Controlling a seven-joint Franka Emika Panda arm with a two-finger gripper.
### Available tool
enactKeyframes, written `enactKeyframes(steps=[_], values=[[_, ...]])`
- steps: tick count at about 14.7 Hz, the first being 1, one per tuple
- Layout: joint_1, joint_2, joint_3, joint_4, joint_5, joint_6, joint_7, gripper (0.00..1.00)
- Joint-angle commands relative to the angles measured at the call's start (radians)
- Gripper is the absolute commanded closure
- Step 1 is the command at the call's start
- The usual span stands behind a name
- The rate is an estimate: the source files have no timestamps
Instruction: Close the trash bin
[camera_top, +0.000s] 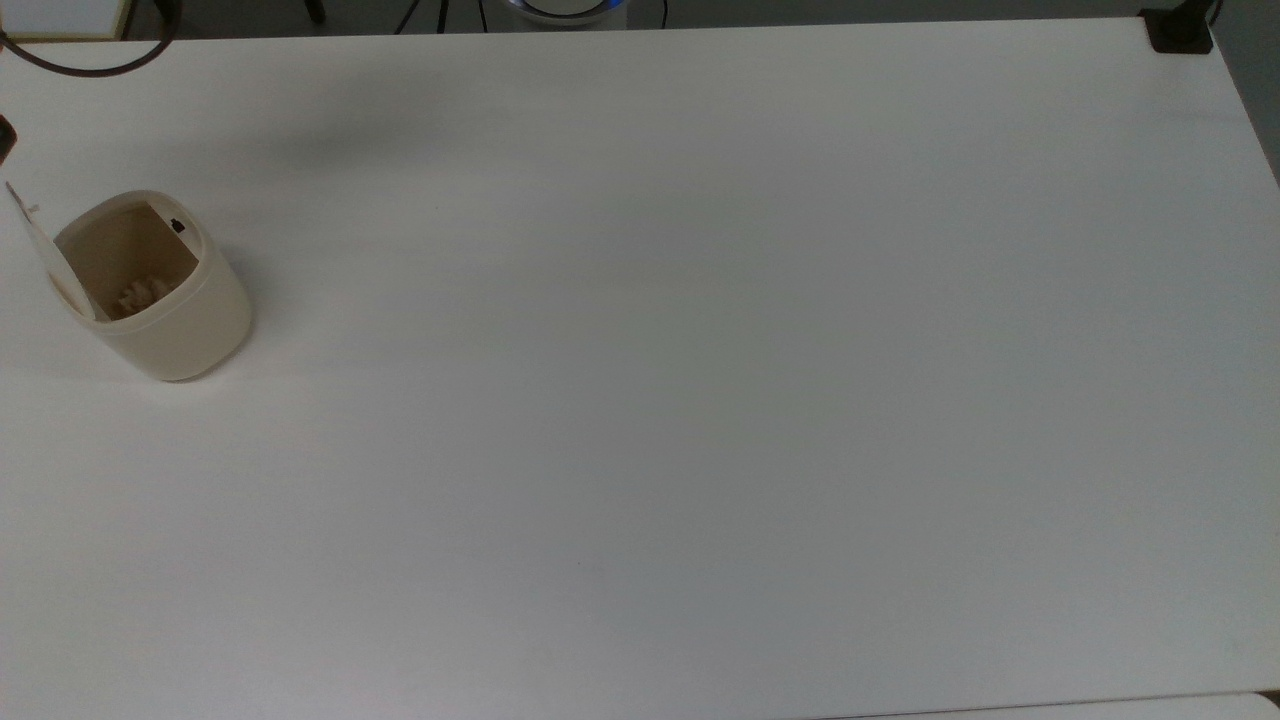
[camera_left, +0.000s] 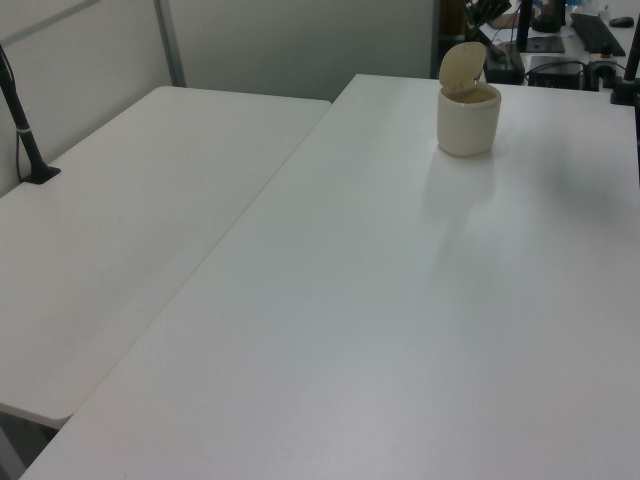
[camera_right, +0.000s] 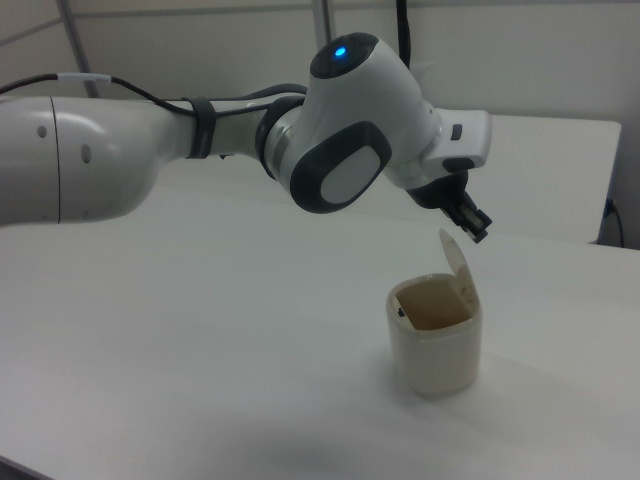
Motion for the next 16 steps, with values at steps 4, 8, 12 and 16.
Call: enactKeyframes(steps=[4, 8, 12, 16], values=[[0.029, -0.015, -0.003, -0.006, 0.002, -0.213, -0.04, 1.0], [0.034, -0.012, -0.002, -0.016, 0.005, -0.258, -0.055, 1.0], [0.066, 0.005, 0.002, -0.058, -0.004, -0.255, -0.059, 1.0], [0.083, 0.028, 0.006, -0.073, -0.035, -0.248, -0.059, 1.0]])
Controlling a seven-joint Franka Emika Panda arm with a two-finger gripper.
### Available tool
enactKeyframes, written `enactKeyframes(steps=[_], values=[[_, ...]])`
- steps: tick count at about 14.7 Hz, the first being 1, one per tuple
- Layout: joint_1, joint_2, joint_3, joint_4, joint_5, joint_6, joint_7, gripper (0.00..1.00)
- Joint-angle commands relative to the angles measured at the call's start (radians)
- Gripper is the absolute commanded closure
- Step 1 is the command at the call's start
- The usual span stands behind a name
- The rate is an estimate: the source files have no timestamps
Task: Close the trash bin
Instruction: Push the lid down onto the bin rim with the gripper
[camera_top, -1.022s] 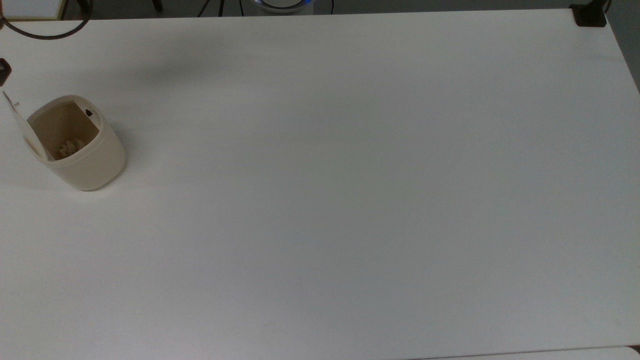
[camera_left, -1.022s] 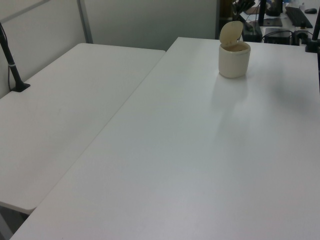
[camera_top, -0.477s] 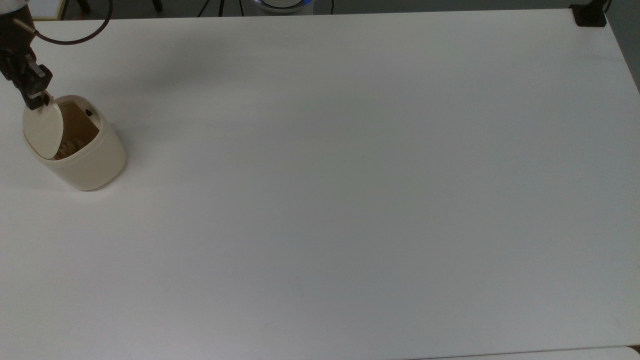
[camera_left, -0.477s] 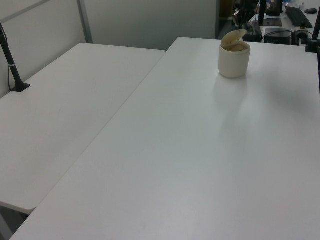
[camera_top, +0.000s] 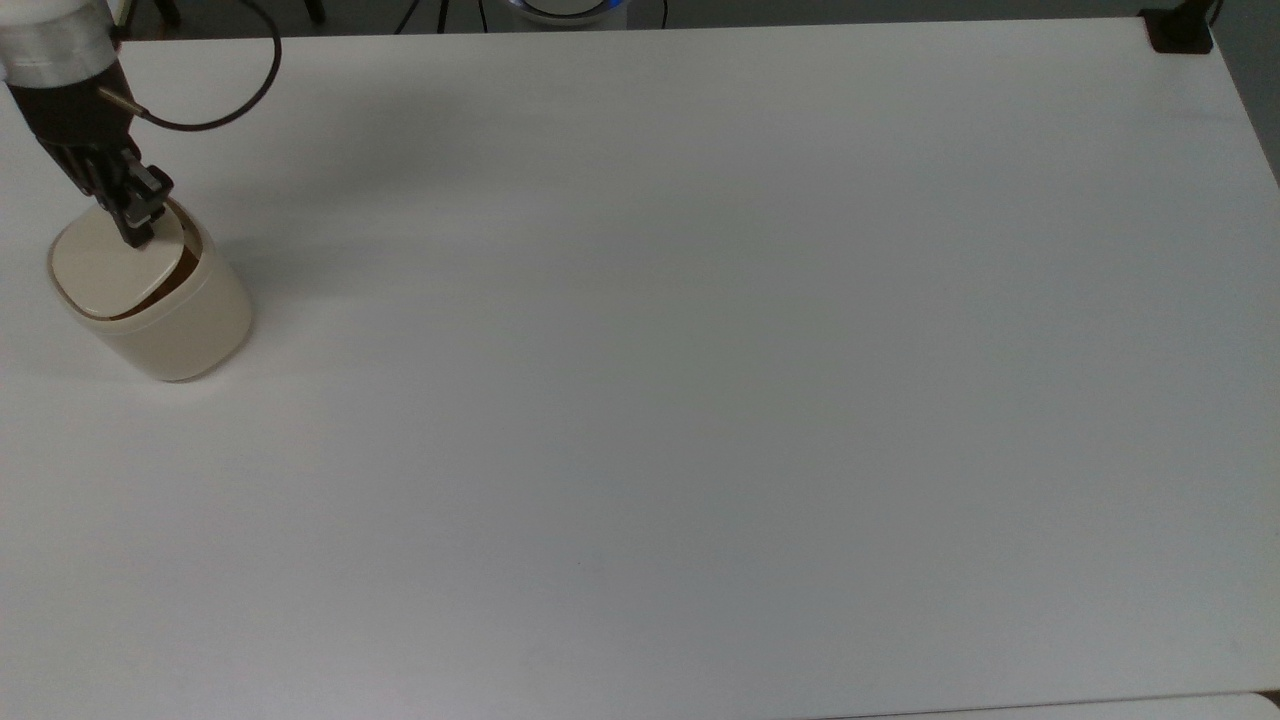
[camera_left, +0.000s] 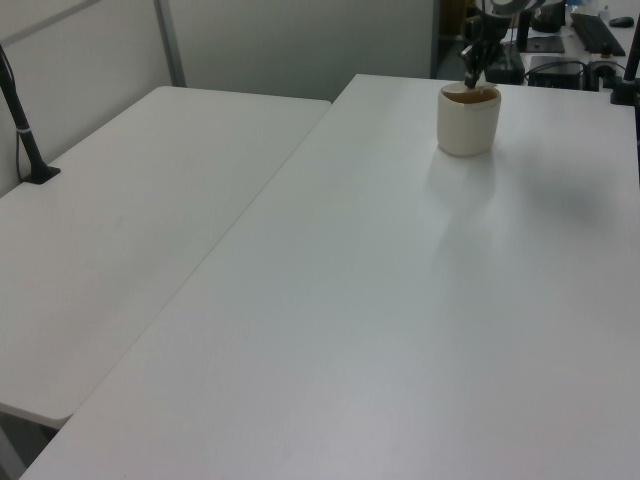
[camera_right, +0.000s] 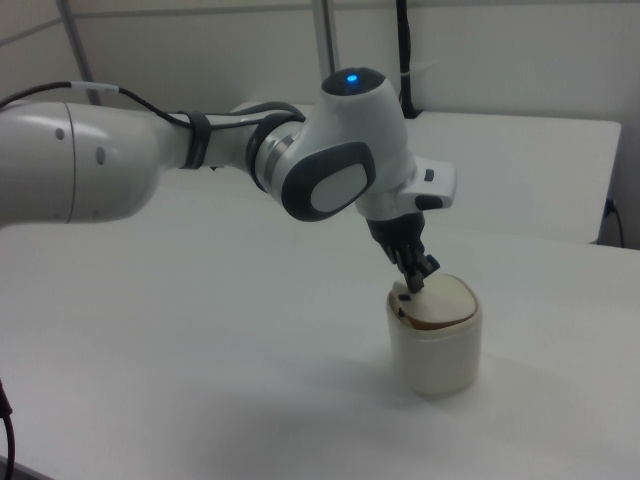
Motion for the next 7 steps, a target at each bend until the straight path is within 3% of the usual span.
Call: enactKeyframes(steps=[1, 7], values=[[0.022, 0.009, -0.002, -0.028, -0.028, 0.0, -0.017, 1.0], [0.037, 0.038, -0.002, -0.042, -0.064, 0.018, -0.011, 1.0]])
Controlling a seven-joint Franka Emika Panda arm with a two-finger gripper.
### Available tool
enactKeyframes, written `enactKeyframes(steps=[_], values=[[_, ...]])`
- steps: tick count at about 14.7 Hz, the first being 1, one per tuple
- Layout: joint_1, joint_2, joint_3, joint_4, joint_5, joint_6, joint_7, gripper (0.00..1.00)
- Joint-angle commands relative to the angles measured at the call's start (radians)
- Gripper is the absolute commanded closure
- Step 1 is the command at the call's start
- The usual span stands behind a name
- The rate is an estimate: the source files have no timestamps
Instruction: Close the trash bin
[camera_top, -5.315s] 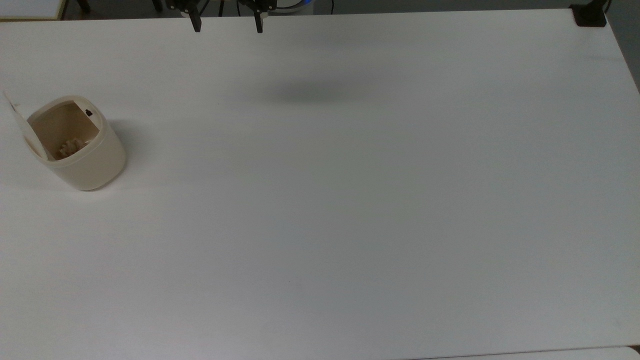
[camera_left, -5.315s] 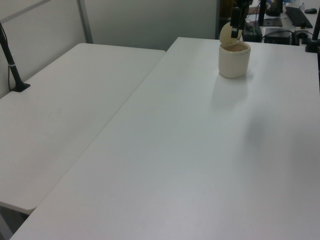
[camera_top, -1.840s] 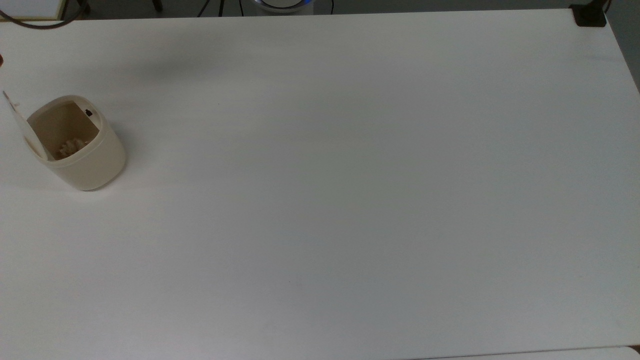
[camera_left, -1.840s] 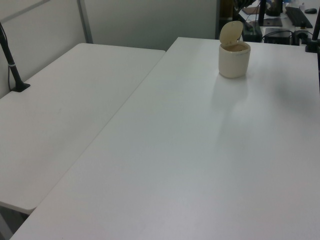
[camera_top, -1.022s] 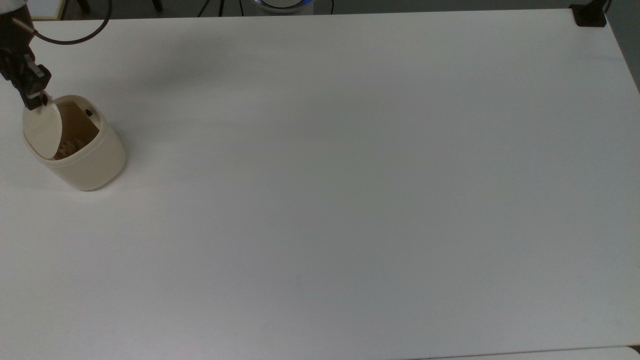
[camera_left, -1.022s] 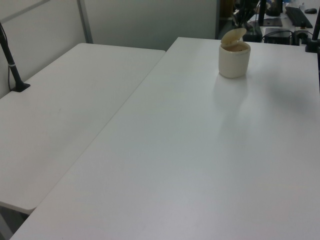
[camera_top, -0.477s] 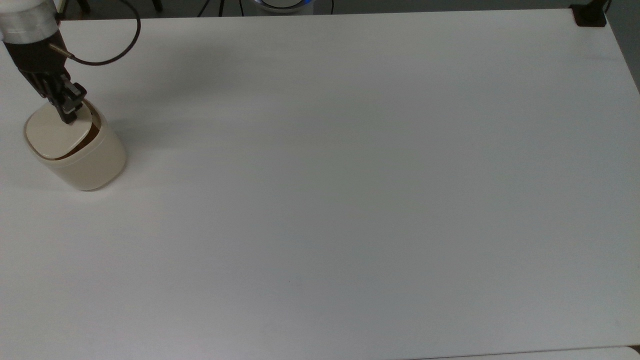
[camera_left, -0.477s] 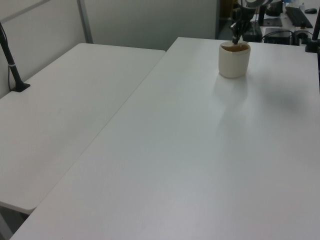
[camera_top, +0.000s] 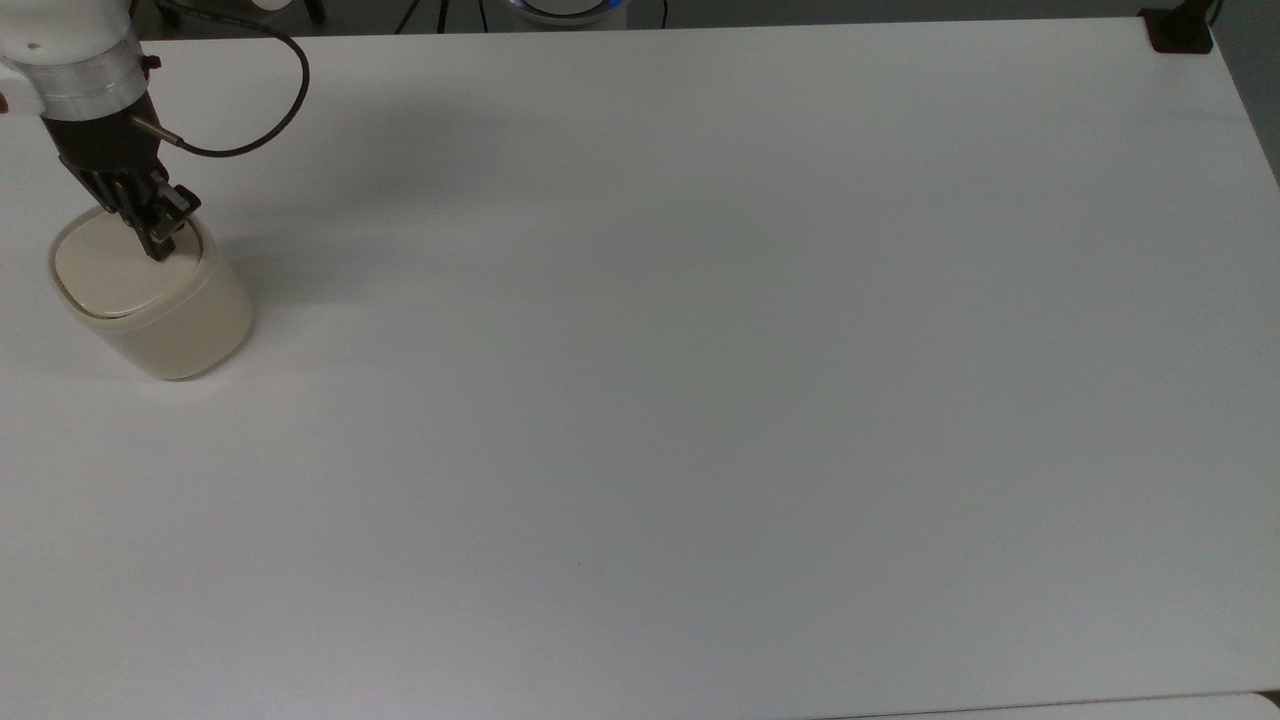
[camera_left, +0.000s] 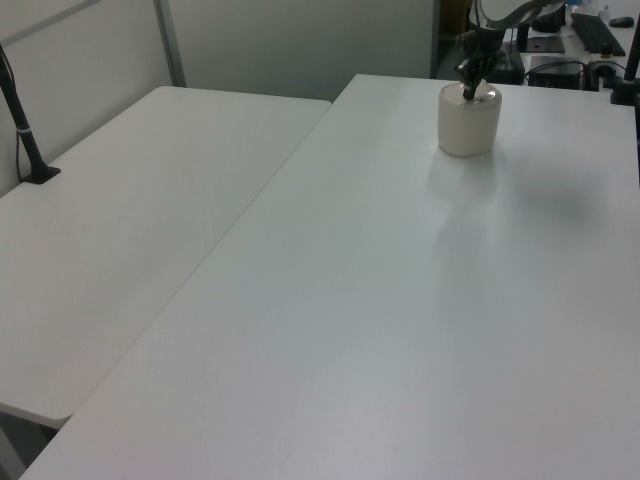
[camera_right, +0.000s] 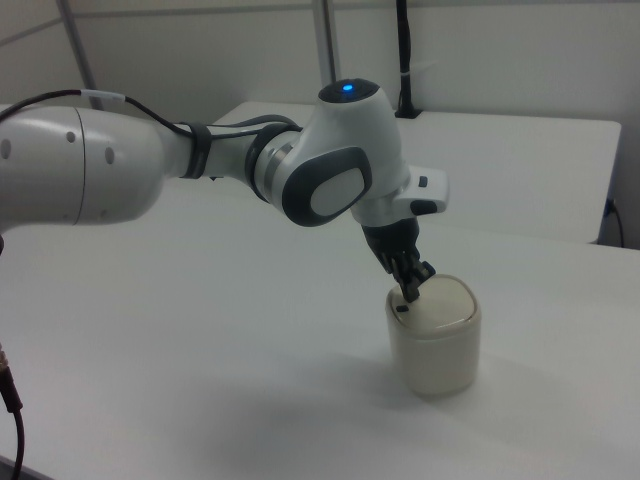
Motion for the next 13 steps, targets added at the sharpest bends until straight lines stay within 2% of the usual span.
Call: enactKeyframes(steps=[1, 3, 6, 9, 10, 11, 13], values=[[0.018, 0.017, -0.003, -0.034, -0.012, 0.019, -0.008, 1.0], [0.016, 0.0, -0.008, -0.025, -0.009, 0.012, -0.006, 1.0], [0.024, -0.097, -0.011, -0.024, 0.0, -0.019, -0.003, 1.0], [0.106, -0.179, -0.013, -0.024, -0.002, -0.134, 0.006, 0.95], [0.132, -0.204, -0.013, -0.024, -0.003, -0.18, 0.004, 0.85], [0.16, -0.229, -0.013, -0.024, -0.005, -0.238, -0.002, 0.61], [0.223, -0.267, -0.004, -0.024, -0.011, -0.344, -0.009, 0.49]])
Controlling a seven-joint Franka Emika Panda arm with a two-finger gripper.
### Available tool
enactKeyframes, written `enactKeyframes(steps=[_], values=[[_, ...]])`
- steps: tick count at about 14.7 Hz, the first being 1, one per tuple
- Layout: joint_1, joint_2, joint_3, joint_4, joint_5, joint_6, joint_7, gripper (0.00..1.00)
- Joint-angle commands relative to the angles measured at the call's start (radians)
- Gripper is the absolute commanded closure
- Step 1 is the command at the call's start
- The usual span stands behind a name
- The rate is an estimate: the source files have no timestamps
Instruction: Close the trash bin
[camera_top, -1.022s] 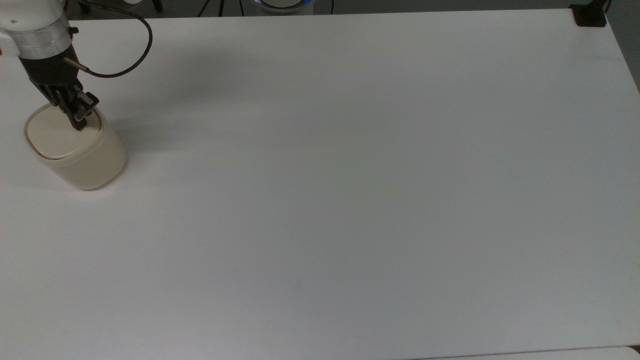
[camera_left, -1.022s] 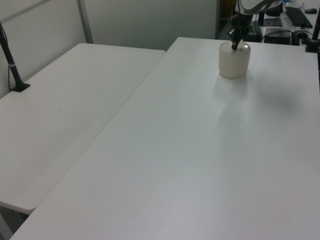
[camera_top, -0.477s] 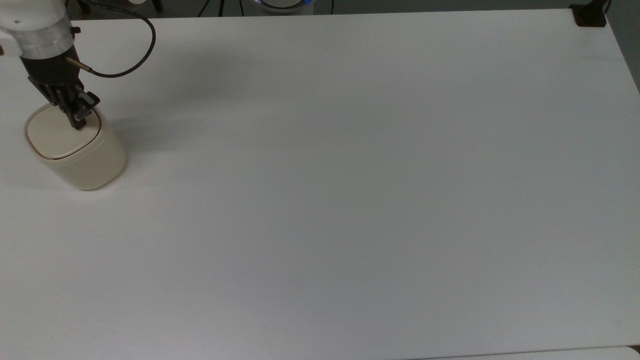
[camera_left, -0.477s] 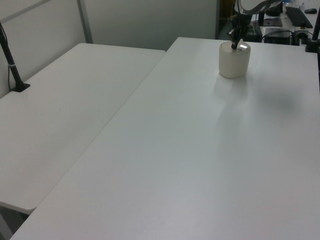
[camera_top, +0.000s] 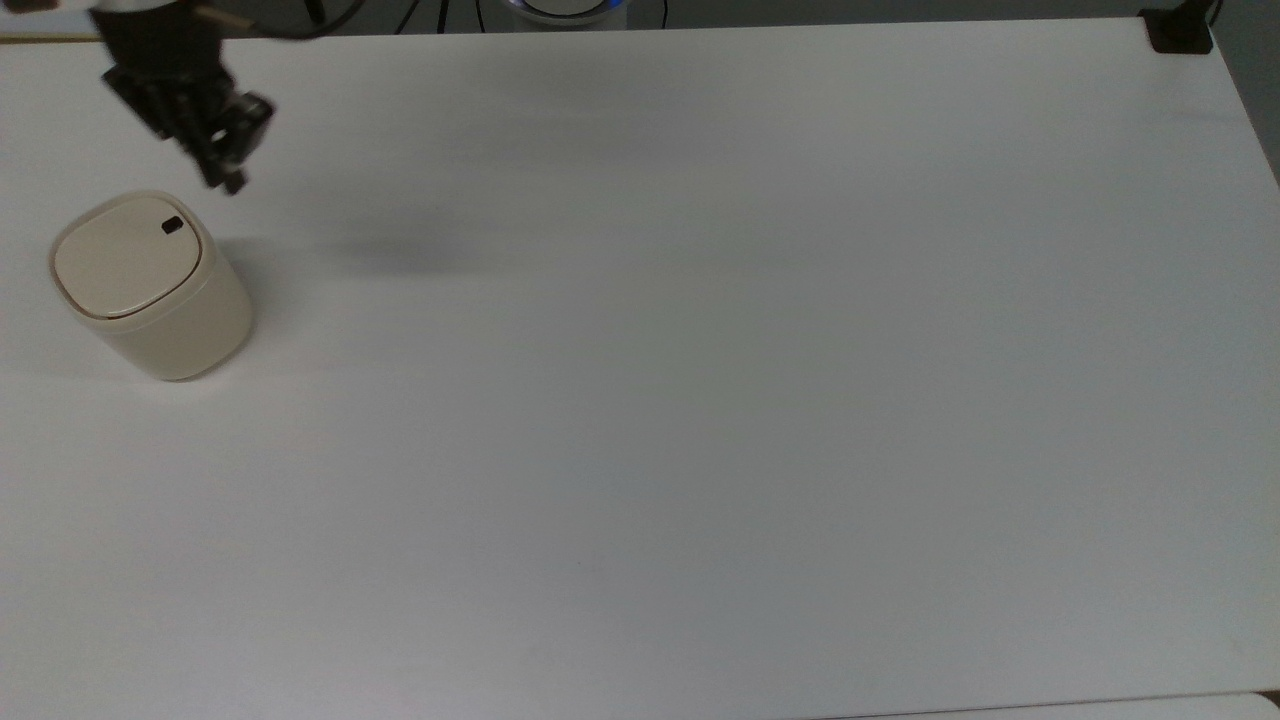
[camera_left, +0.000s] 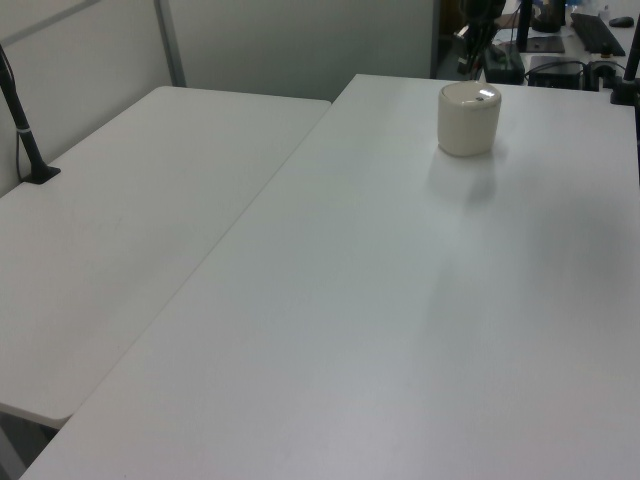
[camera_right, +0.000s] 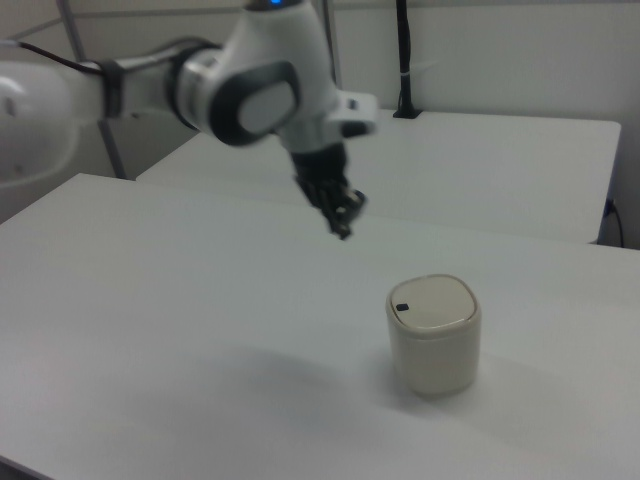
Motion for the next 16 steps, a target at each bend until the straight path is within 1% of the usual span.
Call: enactKeyframes(steps=[1, 2, 3, 4, 5, 7, 10, 13, 16], values=[[0.12, -0.101, -0.002, -0.033, -0.003, -0.177, -0.012, 0.31], [0.142, -0.116, 0.004, -0.034, -0.003, -0.215, -0.012, 0.06], [0.158, -0.13, 0.022, -0.034, -0.003, -0.251, -0.013, 0.0], [0.165, -0.151, 0.059, -0.034, -0.003, -0.281, -0.013, 0.0], [0.184, -0.164, 0.068, -0.034, -0.003, -0.3, -0.013, 0.0], [0.229, -0.17, 0.07, -0.034, -0.003, -0.331, -0.012, 0.0], [0.223, -0.167, 0.099, -0.034, -0.003, -0.325, -0.009, 0.0], [0.22, -0.165, 0.098, -0.033, -0.005, -0.329, -0.004, 0.0], [0.229, -0.156, 0.096, -0.027, -0.025, -0.328, -0.002, 0.0]])
